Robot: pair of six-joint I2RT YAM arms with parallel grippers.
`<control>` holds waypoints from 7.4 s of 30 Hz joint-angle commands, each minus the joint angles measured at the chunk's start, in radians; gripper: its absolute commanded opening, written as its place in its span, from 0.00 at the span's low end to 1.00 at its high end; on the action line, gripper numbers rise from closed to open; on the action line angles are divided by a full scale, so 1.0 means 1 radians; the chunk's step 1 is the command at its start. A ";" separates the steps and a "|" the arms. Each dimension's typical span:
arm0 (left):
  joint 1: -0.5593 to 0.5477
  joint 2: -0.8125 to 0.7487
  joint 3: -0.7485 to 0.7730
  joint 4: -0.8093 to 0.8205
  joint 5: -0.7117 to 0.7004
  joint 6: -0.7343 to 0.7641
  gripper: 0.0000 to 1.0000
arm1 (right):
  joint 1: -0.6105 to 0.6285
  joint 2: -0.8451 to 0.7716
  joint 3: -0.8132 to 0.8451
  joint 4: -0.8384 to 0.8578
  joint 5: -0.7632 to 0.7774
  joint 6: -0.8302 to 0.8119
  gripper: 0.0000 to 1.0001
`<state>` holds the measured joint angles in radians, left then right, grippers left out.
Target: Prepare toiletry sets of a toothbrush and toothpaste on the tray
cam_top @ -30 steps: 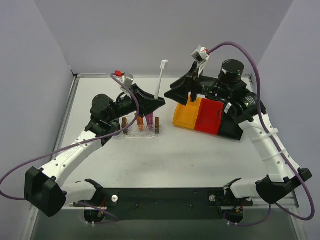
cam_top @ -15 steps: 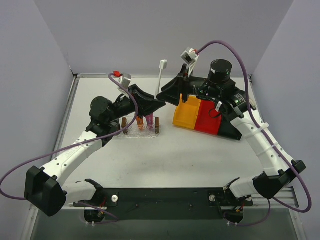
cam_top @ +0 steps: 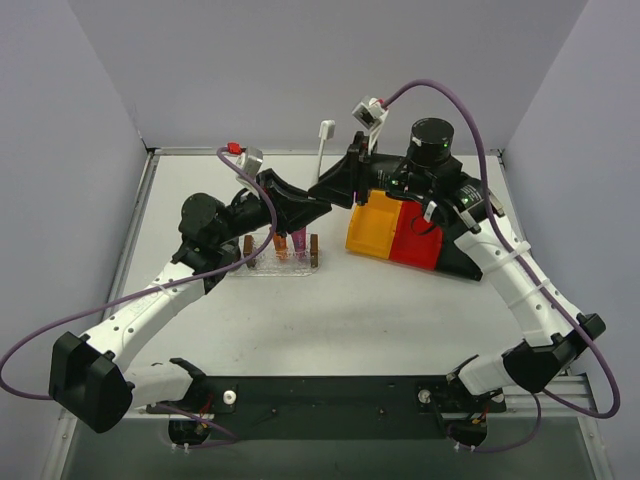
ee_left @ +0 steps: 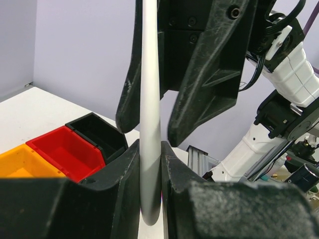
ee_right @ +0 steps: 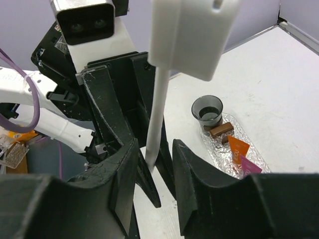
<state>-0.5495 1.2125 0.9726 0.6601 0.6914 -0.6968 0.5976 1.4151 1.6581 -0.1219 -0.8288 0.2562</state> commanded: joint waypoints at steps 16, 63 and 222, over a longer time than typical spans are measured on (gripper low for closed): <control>0.000 -0.030 0.002 -0.040 0.034 0.140 0.17 | 0.019 -0.008 0.043 -0.015 0.039 -0.070 0.00; 0.030 -0.030 0.236 -0.372 0.188 0.358 0.61 | 0.130 -0.108 -0.159 -0.197 0.160 -0.422 0.00; 0.375 0.134 -0.508 0.345 -0.196 0.631 0.00 | -0.117 -0.374 -0.572 -0.117 0.278 -0.448 0.61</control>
<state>-0.1810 1.3357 0.4770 0.9096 0.4759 -0.0830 0.4896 1.0451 1.0874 -0.2878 -0.5213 -0.2016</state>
